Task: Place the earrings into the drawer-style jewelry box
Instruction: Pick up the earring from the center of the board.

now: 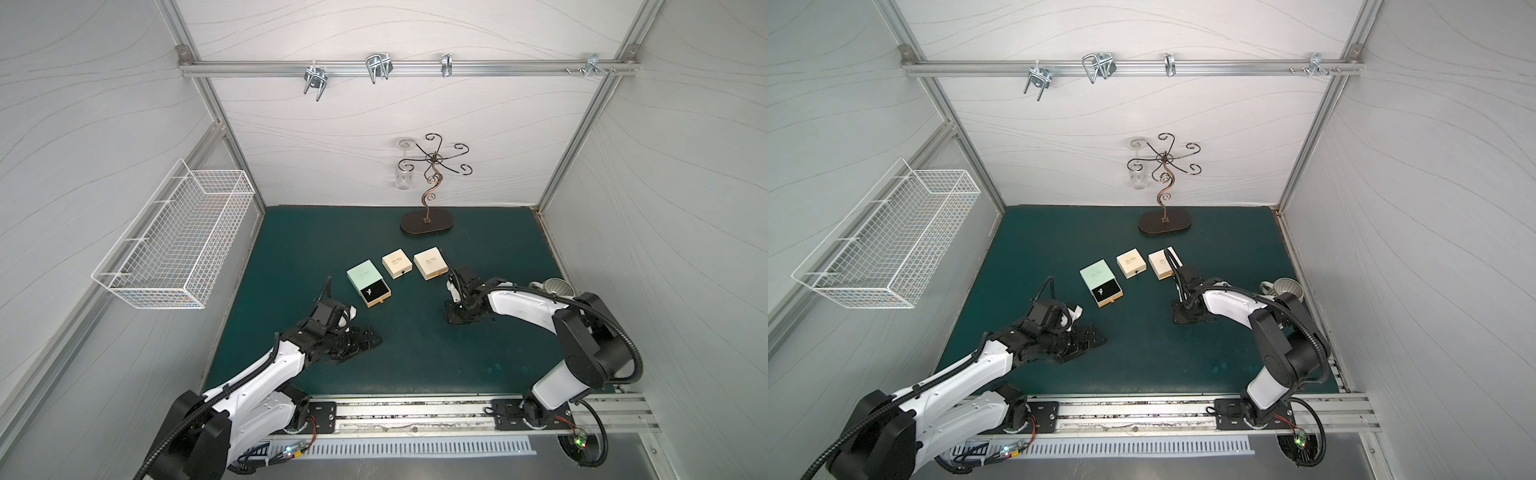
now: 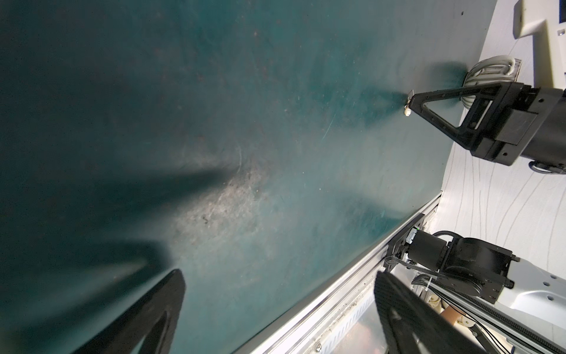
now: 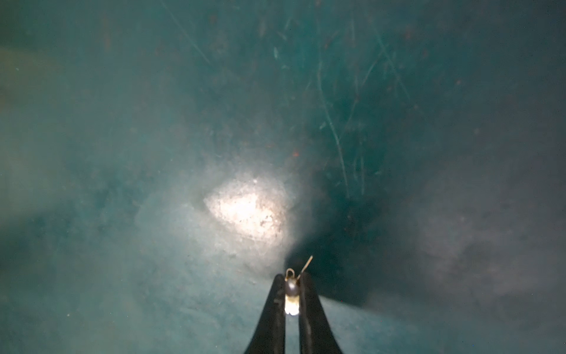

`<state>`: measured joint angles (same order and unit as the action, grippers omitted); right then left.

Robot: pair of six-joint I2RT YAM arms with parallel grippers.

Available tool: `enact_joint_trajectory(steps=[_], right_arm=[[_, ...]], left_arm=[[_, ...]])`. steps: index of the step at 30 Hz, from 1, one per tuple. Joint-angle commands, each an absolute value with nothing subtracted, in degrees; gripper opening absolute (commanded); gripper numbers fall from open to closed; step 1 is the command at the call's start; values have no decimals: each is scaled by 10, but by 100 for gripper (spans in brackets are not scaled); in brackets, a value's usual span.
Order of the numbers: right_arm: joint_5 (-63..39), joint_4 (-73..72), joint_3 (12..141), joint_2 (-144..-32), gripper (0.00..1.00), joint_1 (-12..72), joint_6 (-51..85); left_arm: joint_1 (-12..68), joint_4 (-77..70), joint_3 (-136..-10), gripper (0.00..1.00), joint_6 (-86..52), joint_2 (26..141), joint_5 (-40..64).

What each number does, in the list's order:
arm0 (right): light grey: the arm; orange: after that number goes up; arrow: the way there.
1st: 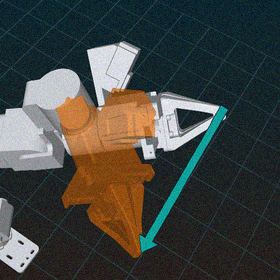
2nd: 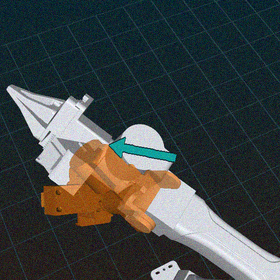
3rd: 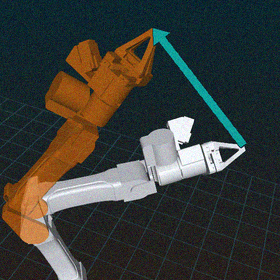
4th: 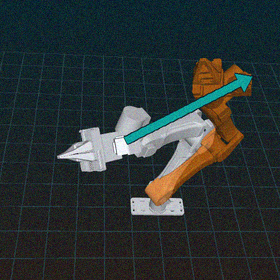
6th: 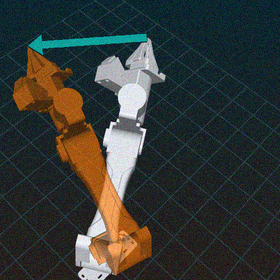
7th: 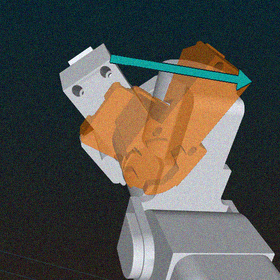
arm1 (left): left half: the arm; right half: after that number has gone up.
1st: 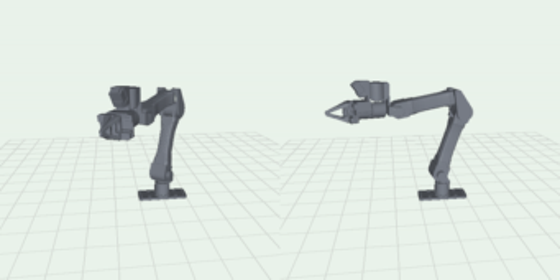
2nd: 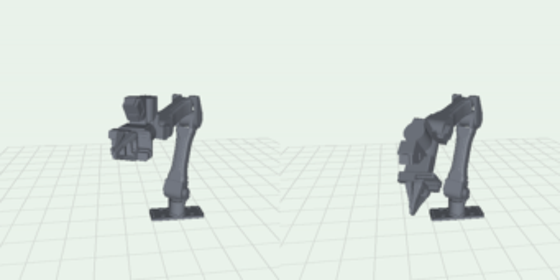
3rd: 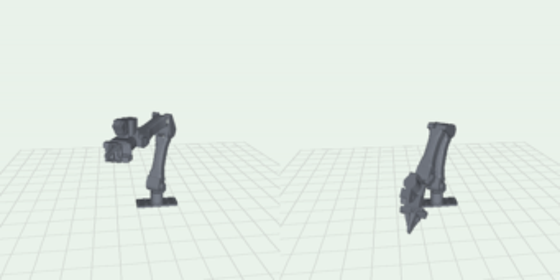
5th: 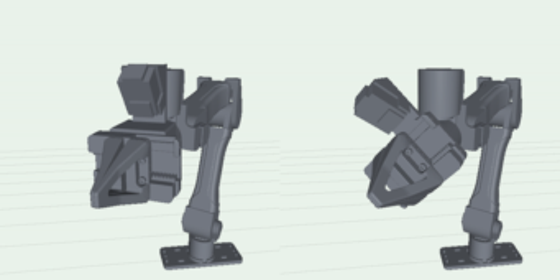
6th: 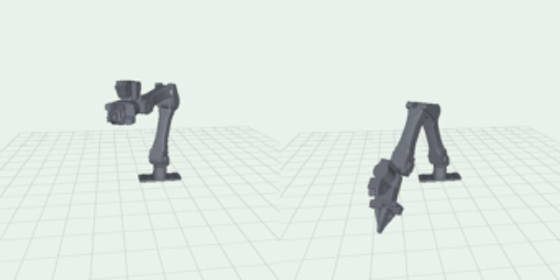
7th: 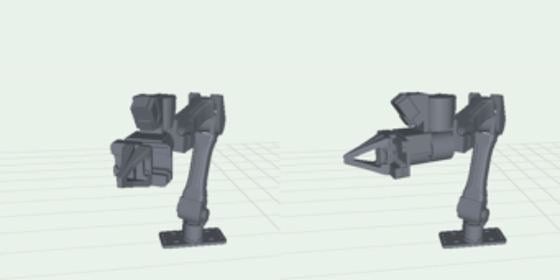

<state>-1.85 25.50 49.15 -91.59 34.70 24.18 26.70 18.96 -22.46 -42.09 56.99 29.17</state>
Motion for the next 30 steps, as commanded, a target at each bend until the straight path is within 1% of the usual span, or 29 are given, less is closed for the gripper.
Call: enact_joint_trajectory(steps=[1, 8, 14, 20, 26, 30], right_arm=[[-10, 269, 506, -915, 10, 351, 238], [-17, 292, 542, -897, 10, 352, 216], [-27, 302, 595, -913, 10, 375, 201], [-42, 301, 667, -963, 10, 410, 194], [-54, 298, 757, -1033, 10, 457, 193], [-74, 293, 816, -1087, 10, 471, 198]], left_arm=[[270, 176, -231, 99, -416, 563, 288], [270, 178, -231, 99, -420, 548, 278], [270, 170, -221, 99, -435, 522, 267], [270, 170, -213, 99, -441, 515, 260], [270, 166, -210, 99, -450, 512, 257], [270, 176, -208, 99, -449, 500, 251]])
